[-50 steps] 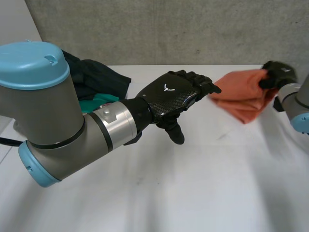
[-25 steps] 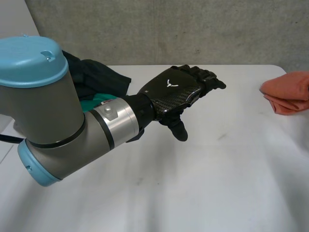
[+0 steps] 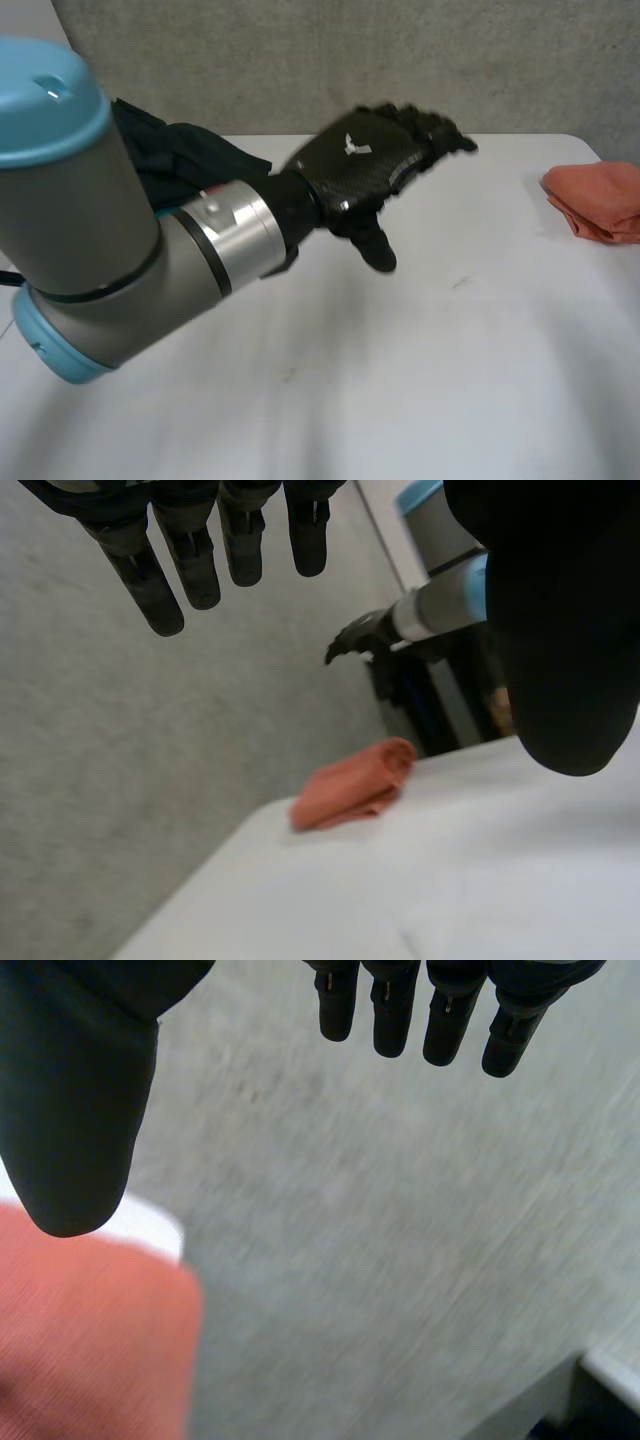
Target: Fold the laundry.
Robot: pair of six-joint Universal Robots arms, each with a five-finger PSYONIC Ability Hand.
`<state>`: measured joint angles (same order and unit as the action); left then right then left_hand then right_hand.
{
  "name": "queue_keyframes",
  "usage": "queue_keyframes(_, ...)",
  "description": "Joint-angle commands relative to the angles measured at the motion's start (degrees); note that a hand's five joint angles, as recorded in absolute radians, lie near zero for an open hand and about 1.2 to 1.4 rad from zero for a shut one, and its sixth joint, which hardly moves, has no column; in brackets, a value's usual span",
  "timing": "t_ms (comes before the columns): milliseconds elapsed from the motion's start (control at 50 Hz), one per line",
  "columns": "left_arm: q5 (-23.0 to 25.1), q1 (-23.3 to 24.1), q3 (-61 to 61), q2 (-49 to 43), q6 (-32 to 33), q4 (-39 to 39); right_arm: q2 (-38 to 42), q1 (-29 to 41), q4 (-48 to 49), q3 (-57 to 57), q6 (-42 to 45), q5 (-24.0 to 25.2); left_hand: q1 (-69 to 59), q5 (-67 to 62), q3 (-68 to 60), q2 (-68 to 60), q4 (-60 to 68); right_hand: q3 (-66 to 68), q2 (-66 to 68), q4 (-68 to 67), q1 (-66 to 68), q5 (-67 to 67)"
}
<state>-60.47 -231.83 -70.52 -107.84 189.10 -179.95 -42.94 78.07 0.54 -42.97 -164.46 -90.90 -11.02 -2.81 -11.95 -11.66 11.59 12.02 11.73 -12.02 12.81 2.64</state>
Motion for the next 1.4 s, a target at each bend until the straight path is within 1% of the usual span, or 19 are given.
queue_keyframes(20,-14.04,-5.37,1.96,4.12,-3.13,-5.23,-17.6,3.84,17.28,-21.25,6.52,4.67,-1.88,-0.1,-0.96,-1.25,1.32,-2.02,-1.73,2.02,-2.81,-2.64)
queue_keyframes(80,-20.82,-12.04,2.84,4.39,-2.6,-8.4,-24.46,9.55,23.09,-32.32,8.8,12.74,-1.88,-0.1,-0.96,-1.25,1.32,-2.02,-1.73,2.02,-2.81,-2.64)
queue_keyframes(140,-21.27,-20.46,5.11,0.99,-1.2,-9.72,-29.28,15.42,24.86,-42.32,14.05,22.56,-2.05,-0.27,-1.12,-1.42,1.48,-2.02,-1.73,2.02,-2.81,-2.64)
queue_keyframes(200,-19.78,-26.97,8.36,-5.95,3.52,-8.76,-32.37,19.74,24.42,-51.02,22.91,28.3,-2.05,-0.27,-1.13,-1.42,1.48,-2.02,-1.73,2.02,-2.81,-2.64)
queue_keyframes(320,-14.33,-33.68,11.54,-17.22,16.98,-6.29,-35.28,24.06,22.93,-59.59,34.9,27.27,-1.55,0.24,-0.62,-0.91,0.98,-2.02,-1.73,2.02,-2.81,-2.64)
queue_keyframes(420,-13.53,-36.84,15.13,-26.09,25.16,-7.43,-35.02,25.64,22.22,-61.87,33.78,23.5,-1.71,0.07,-0.79,-1.08,1.15,-2.02,-1.73,2.02,-2.81,-2.64)
queue_keyframes(480,-14.06,-38.42,17.69,-29.44,25.79,-9.01,-35.02,25.56,21.79,-62.4,31.84,22.35,-3.89,-2.11,-2.96,-3.26,3.32,-2.02,-1.73,2.02,-2.81,-2.64)
queue_keyframes(560,-14.85,-39.22,21.91,-33.93,25.88,-10.42,-34.93,25.21,21.43,-63.37,28.67,22.09,-22.34,-20.56,-21.41,-21.71,21.77,-2.02,-1.73,2.02,-2.81,-2.64)
queue_keyframes(580,-14.94,-39.05,22.52,-34.72,25.96,-10.86,-34.93,25.12,21.43,-63.63,27.8,22.0,-45.05,-43.27,-44.13,-44.42,44.48,-2.02,-1.73,2.02,-2.81,-2.64)
queue_keyframes(620,-14.94,-38.61,22.44,-34.72,25.79,-11.21,-34.93,24.86,21.52,-64.07,27.09,22.08,-68.89,-67.11,-67.96,-68.26,68.32,-2.02,-1.73,2.02,-2.81,-2.64)
queue_keyframes(700,-17.13,-35.89,19.73,-31.14,24.56,-15.07,-34.84,24.94,21.52,-64.43,26.3,22.0,-68.98,-67.19,-68.05,-68.34,68.41,-2.02,-1.73,2.02,-2.81,-2.64)
queue_keyframes(860,-18.9,-24.92,6.02,-8.04,13.94,-31.85,-35.63,24.68,22.04,-63.64,25.59,19.9,-68.98,-67.19,-68.05,-68.34,68.41,-2.02,-1.73,2.02,-2.81,-2.64)
queue_keyframes(940,-18.11,-18.15,2.85,-3.01,7.36,-31.26,-37.82,24.77,21.87,-63.02,24.89,15.51,-68.98,-67.19,-68.05,-68.34,68.41,-2.02,-1.73,2.02,-2.81,-2.64)
queue_keyframes(1100,-12.84,-3.21,0.03,-5.0,-7.94,-27.92,-46.17,24.5,22.05,-61.27,15.16,8.55,-68.98,-67.19,-68.05,-68.34,68.41,-2.02,-1.73,2.02,-2.81,-2.64)
queue_keyframes(1300,-9.67,7.62,-0.5,-16.08,-22.19,-25.01,-49.96,20.02,21.34,-61.53,7.49,9.16,-68.98,-67.19,-68.05,-68.34,68.41,-2.02,-1.73,2.02,-2.81,-2.64)
queue_keyframes(1320,-8.27,7.54,-0.5,-17.31,-24.37,-24.93,-49.87,19.85,21.34,-61.79,7.57,9.6,-42.69,-40.9,-41.76,-42.06,42.12,-2.02,-1.73,2.02,-2.81,-2.64)
queue_keyframes(1360,-7.21,7.62,-0.41,-18.02,-25.62,-24.93,-49.7,20.11,21.26,-61.88,7.84,9.95,-9.45,-7.66,-8.52,-8.81,8.88,-2.02,-1.73,2.02,-2.81,-2.64)
queue_keyframes(1380,-6.68,7.54,-0.5,-18.11,-25.8,-24.93,-49.18,20.11,21.17,-61.97,8.01,10.3,1.02,2.81,1.95,1.66,-1.59,-2.02,-1.73,2.02,-2.81,-2.64)
queue_keyframes(1400,-6.59,7.54,-0.41,-18.2,-25.45,-24.75,-48.65,20.28,21.17,-62.14,8.1,10.92,-0.83,0.95,0.09,-0.2,0.26,-2.02,-1.73,2.02,-2.81,-2.64)
